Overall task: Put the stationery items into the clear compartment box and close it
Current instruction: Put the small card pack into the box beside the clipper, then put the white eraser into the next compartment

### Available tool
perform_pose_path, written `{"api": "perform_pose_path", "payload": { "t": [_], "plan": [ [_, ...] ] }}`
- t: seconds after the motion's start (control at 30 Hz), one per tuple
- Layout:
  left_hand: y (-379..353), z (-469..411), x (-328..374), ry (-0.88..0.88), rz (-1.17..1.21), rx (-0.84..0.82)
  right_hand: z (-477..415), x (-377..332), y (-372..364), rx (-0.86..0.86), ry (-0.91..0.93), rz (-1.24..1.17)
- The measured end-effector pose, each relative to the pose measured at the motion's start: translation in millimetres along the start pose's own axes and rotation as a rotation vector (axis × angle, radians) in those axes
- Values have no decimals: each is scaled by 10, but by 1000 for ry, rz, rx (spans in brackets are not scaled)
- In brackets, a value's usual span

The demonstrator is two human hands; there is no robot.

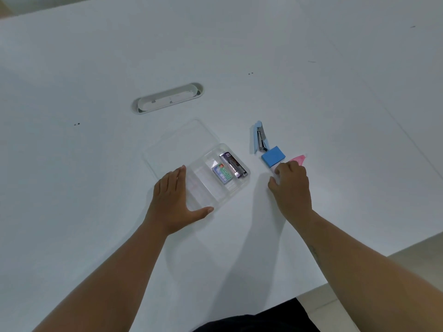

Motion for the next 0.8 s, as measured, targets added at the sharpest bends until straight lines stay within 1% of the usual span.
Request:
{"api": "perform_pose_path", "payload": {
  "t": [0.1,0.27,0.4,0.5,0.67,0.8],
  "plan": [
    [22,-26,18,-11,1,2,8,24,-2,-5,-14,-27],
    [13,-17,13,-7,13,-2,65,136,-51,-17,-114,-187],
    [18,-16,9,-4,27,-1,73,93,-60,-15,-123,-243],
    [14,-19,19,-10,33,4,41,-119,-6,13,-88,-321],
    [11,-19,14,-12,38,26,20,-658,-2,1,29,-437],
    [4,-13,-1,-13,44,35,13,-1004,-114,-55,112,-421]
  ]
}}
Point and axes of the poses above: each hand's wrist, its own z-axis away from the middle knuckle, its own y-axis out of the back of the hand, x = y × z, the point moved 10 cm from there along -z, towards the middle knuckle, and after that the axes turned 4 degrees about -z, right-handed, at the moved point
